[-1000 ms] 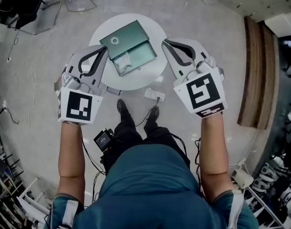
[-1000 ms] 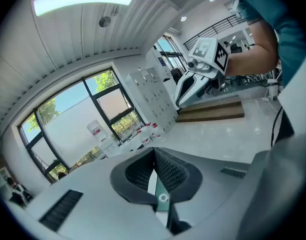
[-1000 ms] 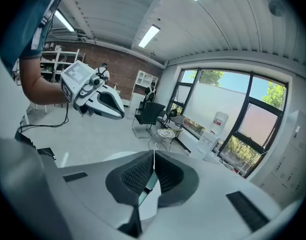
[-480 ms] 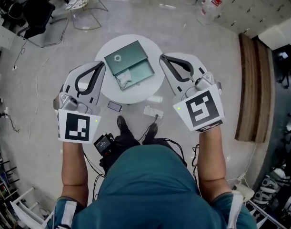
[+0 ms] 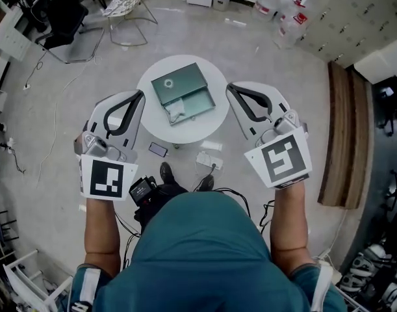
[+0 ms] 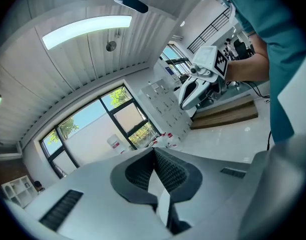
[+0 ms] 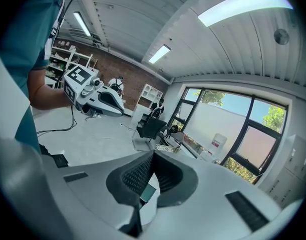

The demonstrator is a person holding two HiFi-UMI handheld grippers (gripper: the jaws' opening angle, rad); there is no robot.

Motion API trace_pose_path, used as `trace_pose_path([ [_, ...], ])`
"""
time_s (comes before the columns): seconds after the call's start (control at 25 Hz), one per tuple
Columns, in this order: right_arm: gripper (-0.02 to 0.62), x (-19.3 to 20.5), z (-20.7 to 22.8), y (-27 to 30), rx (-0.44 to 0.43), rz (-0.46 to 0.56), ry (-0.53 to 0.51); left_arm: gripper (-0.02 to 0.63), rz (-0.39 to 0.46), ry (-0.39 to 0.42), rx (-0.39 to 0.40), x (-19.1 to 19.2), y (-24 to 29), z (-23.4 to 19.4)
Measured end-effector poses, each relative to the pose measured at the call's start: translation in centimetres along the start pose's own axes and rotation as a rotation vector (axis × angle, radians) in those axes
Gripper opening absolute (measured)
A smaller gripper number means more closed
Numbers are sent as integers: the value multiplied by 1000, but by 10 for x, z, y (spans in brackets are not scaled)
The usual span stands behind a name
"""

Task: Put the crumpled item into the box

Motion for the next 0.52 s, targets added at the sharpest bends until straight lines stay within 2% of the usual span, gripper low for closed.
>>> trace_pose_path([
  [0.52,37,2,-22,10,-30,-20,6,18,-21,-6,-4,20,-14,6],
])
Point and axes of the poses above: the fingertips, and each gripper's own axes: y forward along the fingers, z to its right, x out of its underside, the point moved 10 cm from there along -y, backward along the fingers, and after that the axes turned 2 degrees about -z, right-handed, at the moved point
